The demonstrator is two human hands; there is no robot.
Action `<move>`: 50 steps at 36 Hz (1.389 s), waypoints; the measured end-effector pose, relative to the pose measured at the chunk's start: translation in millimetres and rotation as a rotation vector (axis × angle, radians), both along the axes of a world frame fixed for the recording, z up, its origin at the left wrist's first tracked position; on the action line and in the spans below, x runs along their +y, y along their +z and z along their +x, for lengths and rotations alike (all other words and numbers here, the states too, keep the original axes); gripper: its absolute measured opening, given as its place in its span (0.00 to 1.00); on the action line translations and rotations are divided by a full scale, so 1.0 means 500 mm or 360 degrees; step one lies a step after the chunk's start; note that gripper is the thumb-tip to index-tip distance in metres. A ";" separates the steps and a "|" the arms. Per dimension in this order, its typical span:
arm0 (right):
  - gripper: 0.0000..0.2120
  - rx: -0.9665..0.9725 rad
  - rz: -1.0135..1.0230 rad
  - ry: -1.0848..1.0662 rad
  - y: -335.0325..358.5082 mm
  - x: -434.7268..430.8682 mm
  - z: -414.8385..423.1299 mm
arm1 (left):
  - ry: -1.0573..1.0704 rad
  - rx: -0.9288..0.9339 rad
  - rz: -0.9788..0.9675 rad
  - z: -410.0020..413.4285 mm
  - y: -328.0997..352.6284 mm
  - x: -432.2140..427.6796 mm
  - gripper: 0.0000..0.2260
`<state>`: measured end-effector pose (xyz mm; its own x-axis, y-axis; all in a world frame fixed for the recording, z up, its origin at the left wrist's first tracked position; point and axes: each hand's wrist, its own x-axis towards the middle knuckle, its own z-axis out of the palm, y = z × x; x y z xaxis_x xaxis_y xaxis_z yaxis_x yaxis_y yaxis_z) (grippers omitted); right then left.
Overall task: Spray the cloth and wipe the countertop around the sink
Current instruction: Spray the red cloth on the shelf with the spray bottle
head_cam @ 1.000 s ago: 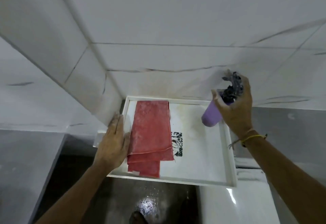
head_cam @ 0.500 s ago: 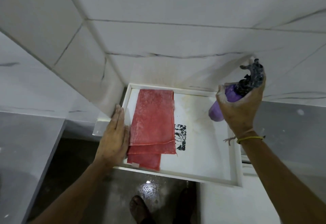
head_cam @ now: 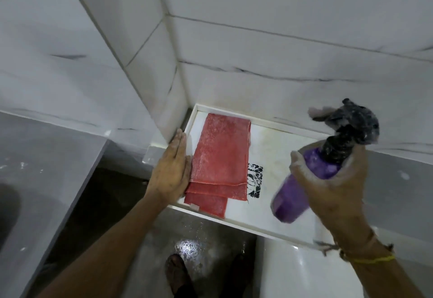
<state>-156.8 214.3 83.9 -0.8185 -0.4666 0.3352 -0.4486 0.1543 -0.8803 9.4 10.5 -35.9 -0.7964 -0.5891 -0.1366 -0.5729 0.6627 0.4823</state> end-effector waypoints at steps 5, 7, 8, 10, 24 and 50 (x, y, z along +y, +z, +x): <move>0.21 -0.0317 0.0210 0.0393 -0.023 0.006 0.114 | 0.0032 0.0038 -0.0005 0.002 -0.004 -0.002 0.30; 0.18 -0.0450 0.0298 0.0433 -0.044 0.001 0.144 | 0.0030 0.0036 -0.0023 0.002 -0.007 -0.002 0.29; 0.17 -0.0507 0.0342 0.0419 -0.054 -0.001 0.155 | 0.0032 0.0026 -0.0029 0.002 -0.008 -0.001 0.30; 0.16 -0.0642 0.0423 0.0428 -0.068 -0.007 0.168 | 0.0039 0.0023 -0.0022 0.006 -0.009 0.001 0.32; 0.14 -0.1053 0.0673 0.0373 -0.084 -0.013 0.171 | 0.0004 0.0082 -0.0082 0.002 -0.012 -0.007 0.27; 0.05 -0.1231 0.0633 0.0344 -0.085 -0.016 0.147 | -0.0015 0.0095 -0.0122 0.002 -0.025 -0.009 0.27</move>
